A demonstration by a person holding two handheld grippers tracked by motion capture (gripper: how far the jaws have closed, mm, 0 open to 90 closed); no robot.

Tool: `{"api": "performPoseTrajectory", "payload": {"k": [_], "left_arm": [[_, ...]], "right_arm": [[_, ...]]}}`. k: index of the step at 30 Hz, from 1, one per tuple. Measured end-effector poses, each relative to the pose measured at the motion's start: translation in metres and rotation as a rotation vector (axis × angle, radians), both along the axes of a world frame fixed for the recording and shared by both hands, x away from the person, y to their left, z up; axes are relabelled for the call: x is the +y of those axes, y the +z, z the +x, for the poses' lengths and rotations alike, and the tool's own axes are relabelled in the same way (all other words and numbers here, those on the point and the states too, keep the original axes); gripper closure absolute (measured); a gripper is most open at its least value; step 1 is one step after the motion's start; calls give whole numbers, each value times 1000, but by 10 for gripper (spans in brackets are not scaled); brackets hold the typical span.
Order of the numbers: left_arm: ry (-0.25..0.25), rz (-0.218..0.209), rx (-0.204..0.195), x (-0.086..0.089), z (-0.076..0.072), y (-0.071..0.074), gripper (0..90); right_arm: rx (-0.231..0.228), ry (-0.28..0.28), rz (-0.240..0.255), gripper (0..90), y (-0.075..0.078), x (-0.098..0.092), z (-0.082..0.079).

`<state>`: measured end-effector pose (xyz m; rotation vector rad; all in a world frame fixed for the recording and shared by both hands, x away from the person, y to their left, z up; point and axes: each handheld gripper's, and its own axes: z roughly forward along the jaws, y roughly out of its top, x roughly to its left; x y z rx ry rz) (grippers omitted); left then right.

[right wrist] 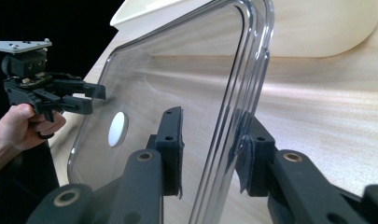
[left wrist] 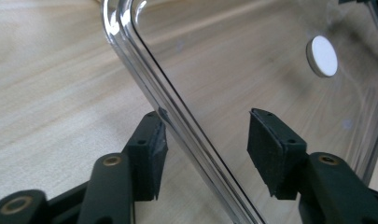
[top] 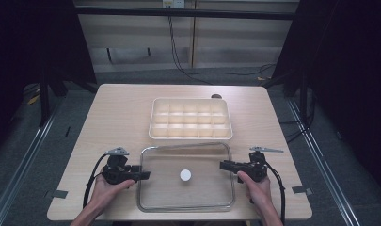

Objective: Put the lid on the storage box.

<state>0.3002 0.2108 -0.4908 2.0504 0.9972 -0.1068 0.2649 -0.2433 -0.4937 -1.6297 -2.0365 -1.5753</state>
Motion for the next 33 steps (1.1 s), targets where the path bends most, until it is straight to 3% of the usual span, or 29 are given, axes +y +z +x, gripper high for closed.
{"api": "performPoseTrajectory", "payload": {"k": [10, 18, 24, 26, 33], "left_arm": [[5, -40, -46, 4, -4, 8, 544], [27, -25, -82, 3, -5, 14, 547], [46, -56, -108, 9, -4, 23, 616], [49, -58, -110, 8, -3, 24, 616], [64, -73, -148, 8, -6, 34, 650]], "right_arm": [[-6, -38, -42, 621, 4, 5, -2], [-36, -110, -63, 592, 11, 13, -1], [-22, -101, -66, 582, 13, 15, 1], [-40, -89, -104, 579, 19, 17, -1], [-58, -73, -86, 612, 28, 12, -2]]}}
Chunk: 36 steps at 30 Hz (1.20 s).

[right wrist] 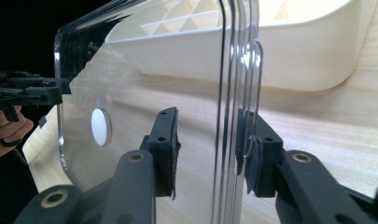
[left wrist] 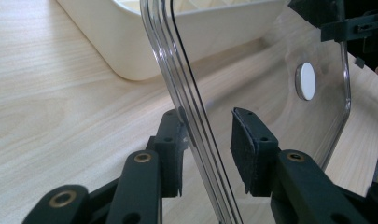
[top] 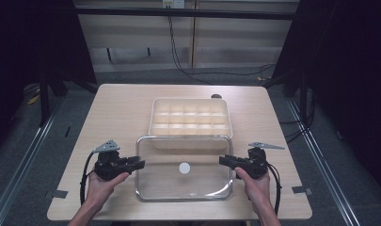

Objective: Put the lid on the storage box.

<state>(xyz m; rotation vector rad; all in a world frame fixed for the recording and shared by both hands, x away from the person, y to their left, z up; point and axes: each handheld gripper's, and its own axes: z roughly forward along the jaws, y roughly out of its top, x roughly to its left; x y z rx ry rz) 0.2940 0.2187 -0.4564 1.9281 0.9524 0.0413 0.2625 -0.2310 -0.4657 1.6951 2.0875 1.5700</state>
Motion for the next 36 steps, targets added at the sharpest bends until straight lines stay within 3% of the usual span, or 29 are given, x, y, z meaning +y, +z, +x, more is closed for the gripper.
{"api": "performPoseTrajectory", "payload": {"k": [7, 18, 24, 36], "left_arm": [[0, -15, -18, -1, 3, 7, 676], [-4, -27, -34, -1, 6, 13, 703], [-7, -59, -34, -4, 9, 16, 715], [-22, -45, -49, -6, 16, 29, 715]], "right_arm": [[-20, 5, 36, 646, 9, -6, 2], [-61, -12, 51, 657, 20, -8, -1], [-68, -24, 61, 659, 23, -12, 0], [-83, -30, 70, 659, 32, -15, 3]]}}
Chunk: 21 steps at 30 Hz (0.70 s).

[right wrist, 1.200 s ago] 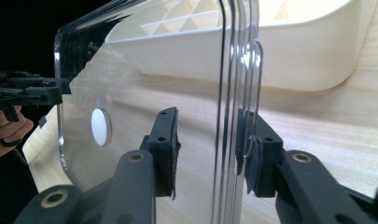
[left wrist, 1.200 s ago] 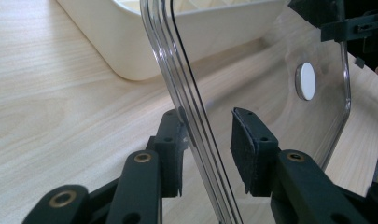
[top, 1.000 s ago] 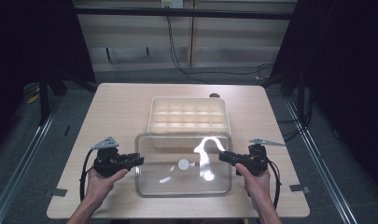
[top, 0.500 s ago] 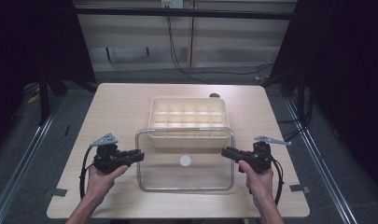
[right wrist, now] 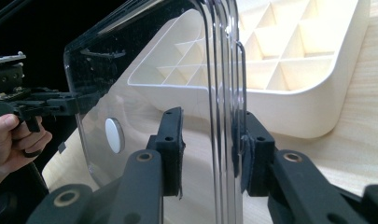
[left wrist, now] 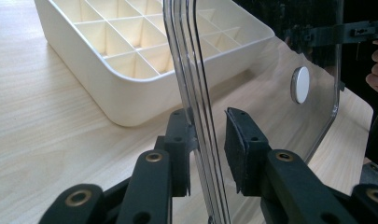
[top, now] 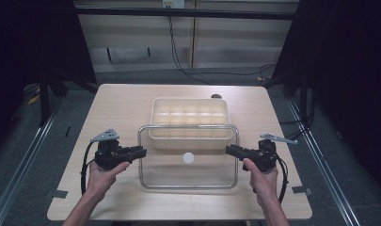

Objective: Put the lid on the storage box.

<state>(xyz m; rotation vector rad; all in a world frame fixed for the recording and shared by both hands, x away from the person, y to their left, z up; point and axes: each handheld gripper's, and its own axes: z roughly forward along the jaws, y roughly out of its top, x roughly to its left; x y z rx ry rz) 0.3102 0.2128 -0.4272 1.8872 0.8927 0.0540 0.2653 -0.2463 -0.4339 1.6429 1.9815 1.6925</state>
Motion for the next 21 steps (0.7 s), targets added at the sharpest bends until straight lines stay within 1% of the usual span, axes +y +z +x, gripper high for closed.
{"api": "performPoseTrajectory", "payload": {"k": [1, 3, 6, 12, 18, 21], "left_arm": [[3, -10, -1, 0, 0, 1, 715], [8, -15, -12, -1, 0, 3, 714], [10, -17, -19, -2, 2, 7, 715], [16, -6, -30, -5, 6, 15, 714], [18, -16, -44, -4, 10, 23, 715], [24, -24, -41, -4, 10, 26, 717]], "right_arm": [[0, -1, 1, 659, 1, 0, 1], [-3, -3, 4, 657, 2, -1, 2], [-5, -8, 9, 655, 4, -2, 4], [-16, -10, 3, 654, 10, -3, 9], [-21, -12, 15, 650, 17, -4, 16], [-21, -10, 15, 649, 19, -4, 18]]}}
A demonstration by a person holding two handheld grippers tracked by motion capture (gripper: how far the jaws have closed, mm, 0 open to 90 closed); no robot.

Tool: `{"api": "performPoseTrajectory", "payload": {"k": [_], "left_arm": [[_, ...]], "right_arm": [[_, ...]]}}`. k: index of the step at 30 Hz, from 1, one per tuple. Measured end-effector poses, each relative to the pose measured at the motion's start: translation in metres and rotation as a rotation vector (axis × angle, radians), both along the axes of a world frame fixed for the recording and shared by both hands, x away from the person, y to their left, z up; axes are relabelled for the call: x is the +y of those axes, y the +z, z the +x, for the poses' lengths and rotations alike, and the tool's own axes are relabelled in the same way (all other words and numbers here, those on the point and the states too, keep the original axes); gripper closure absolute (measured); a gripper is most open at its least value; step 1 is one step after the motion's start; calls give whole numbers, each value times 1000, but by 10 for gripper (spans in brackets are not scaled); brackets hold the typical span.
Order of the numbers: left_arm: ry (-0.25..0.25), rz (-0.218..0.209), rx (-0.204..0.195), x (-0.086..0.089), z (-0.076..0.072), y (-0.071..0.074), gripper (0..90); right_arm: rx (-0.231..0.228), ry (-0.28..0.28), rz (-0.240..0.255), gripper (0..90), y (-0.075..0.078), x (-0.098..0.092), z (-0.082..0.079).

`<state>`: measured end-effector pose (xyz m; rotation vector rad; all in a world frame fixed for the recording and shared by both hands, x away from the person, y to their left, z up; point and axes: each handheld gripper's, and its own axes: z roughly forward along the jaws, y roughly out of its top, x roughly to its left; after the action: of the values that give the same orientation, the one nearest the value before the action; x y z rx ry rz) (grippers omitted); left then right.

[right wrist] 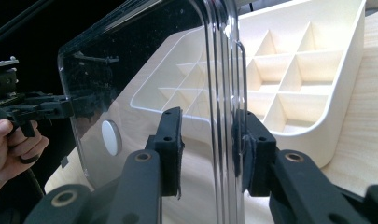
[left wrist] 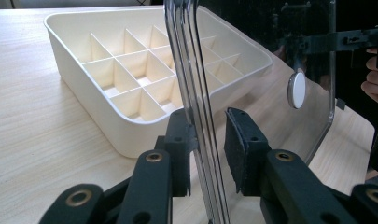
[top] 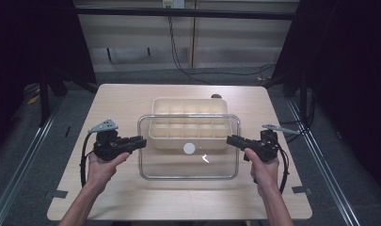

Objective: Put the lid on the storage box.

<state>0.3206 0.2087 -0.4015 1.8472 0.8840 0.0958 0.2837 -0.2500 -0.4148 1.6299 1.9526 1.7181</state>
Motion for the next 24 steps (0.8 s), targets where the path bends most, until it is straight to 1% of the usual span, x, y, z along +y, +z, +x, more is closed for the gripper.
{"api": "performPoseTrajectory", "payload": {"k": [2, 3, 6, 7, 9, 10, 11, 13, 16, 17, 18, 22, 24], "left_arm": [[-4, 1, -5, 1, 1, 2, 722], [1, -8, -3, 1, 2, 2, 722], [8, 4, -6, 0, 7, 6, 721], [10, 7, -7, 0, 9, 8, 722], [17, 1, -7, -1, 12, 12, 724], [19, 0, -13, -2, 15, 14, 724], [13, 7, -16, -1, 17, 15, 723], [22, 12, -17, -2, 22, 17, 722], [25, 3, -13, -1, 27, 21, 722], [26, 5, -12, -2, 29, 22, 722], [27, 15, -15, -2, 31, 24, 721], [27, 17, -29, -3, 35, 28, 719], [28, 9, -28, -3, 37, 29, 720]], "right_arm": [[-3, -1, 3, 648, 2, 0, 2], [-5, -3, -1, 647, 3, 0, 3], [-9, -7, -4, 647, 7, 1, 6], [-13, -9, -2, 647, 8, 1, 8], [-15, -12, 1, 646, 9, 1, 11], [-12, -14, 7, 646, 10, 1, 13], [-16, -18, 14, 645, 10, 1, 15], [-15, -20, 13, 645, 11, 1, 17], [-20, -26, 19, 646, 12, 1, 21], [-17, -27, 23, 646, 13, 2, 22], [-21, -28, 22, 646, 14, 2, 24], [-20, -29, 22, 645, 18, 1, 30], [-17, -33, 22, 643, 19, 1, 33]]}}
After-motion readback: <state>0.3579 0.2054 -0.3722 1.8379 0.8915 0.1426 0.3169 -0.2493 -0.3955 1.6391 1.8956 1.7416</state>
